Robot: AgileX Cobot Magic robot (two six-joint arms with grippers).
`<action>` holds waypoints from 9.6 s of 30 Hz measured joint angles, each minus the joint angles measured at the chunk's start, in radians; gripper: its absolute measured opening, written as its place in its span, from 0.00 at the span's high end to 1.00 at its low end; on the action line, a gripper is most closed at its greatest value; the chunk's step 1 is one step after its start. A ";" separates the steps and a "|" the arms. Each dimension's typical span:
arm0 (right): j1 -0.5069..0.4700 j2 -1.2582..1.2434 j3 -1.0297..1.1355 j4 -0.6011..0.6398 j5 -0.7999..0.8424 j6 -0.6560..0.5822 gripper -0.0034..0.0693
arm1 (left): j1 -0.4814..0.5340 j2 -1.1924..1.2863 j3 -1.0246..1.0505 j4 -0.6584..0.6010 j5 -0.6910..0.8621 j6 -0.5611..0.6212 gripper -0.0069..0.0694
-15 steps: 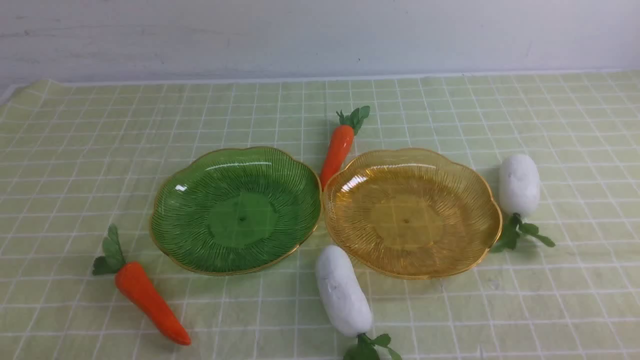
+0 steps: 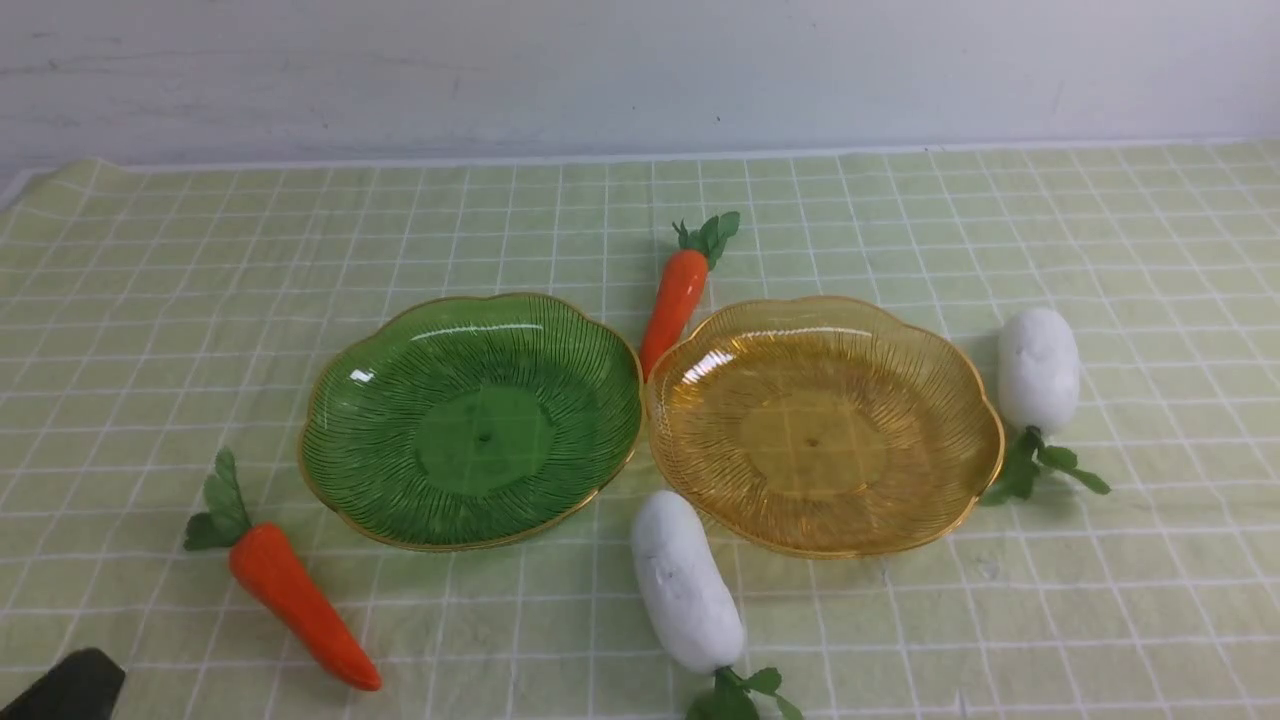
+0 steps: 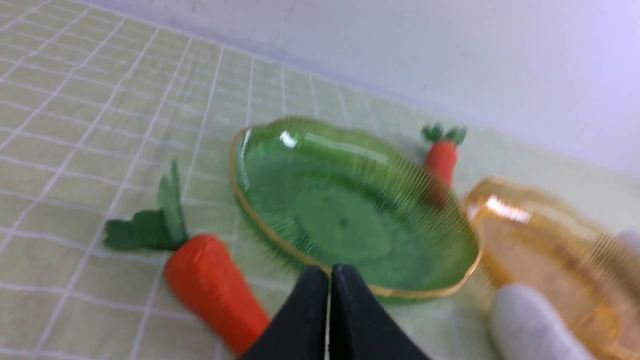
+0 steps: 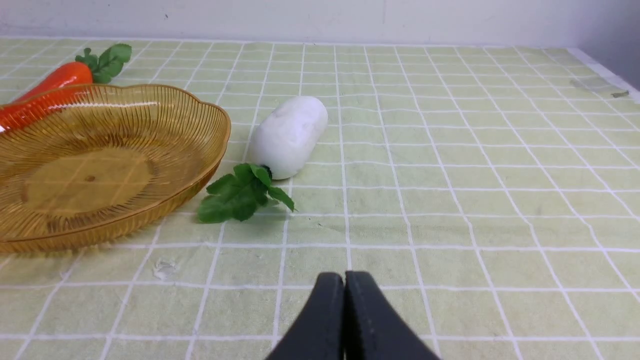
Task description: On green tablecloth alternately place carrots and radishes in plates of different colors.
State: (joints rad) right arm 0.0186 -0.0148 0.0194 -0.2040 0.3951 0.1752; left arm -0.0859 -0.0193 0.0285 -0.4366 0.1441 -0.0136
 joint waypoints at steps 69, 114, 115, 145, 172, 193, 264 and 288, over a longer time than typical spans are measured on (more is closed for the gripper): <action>0.189 0.743 -0.679 0.577 0.389 -0.210 0.97 | 0.100 1.730 -0.942 0.192 0.544 -0.099 0.24; 0.567 1.912 -1.226 0.795 0.407 -0.593 0.36 | -0.057 2.016 -1.651 0.293 0.887 0.074 0.25; 0.567 1.911 -1.227 0.795 0.416 -0.593 0.36 | -0.058 2.016 -1.656 0.294 0.892 0.072 0.26; 0.168 1.798 -1.227 0.813 0.331 -0.642 0.35 | -0.284 2.548 -2.444 0.205 0.755 0.138 0.40; 0.097 1.767 -1.227 0.915 0.293 -0.750 0.18 | -0.286 2.604 -2.544 0.238 0.799 0.135 0.63; -0.131 1.973 -1.390 0.890 0.268 -0.651 0.19 | -0.274 2.140 -2.331 0.417 1.113 0.079 0.63; -0.122 1.242 -1.687 0.915 0.750 -0.671 0.97 | -0.219 0.587 -0.810 0.459 0.785 -0.054 0.92; -0.122 0.054 -0.440 1.307 -0.132 -1.171 0.97 | -0.219 0.409 -0.648 0.460 0.679 -0.126 0.92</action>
State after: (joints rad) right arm -0.1036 0.0387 -0.4206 1.1034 0.2629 -0.9959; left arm -0.3044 0.3898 -0.6197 0.0232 0.8229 -0.1398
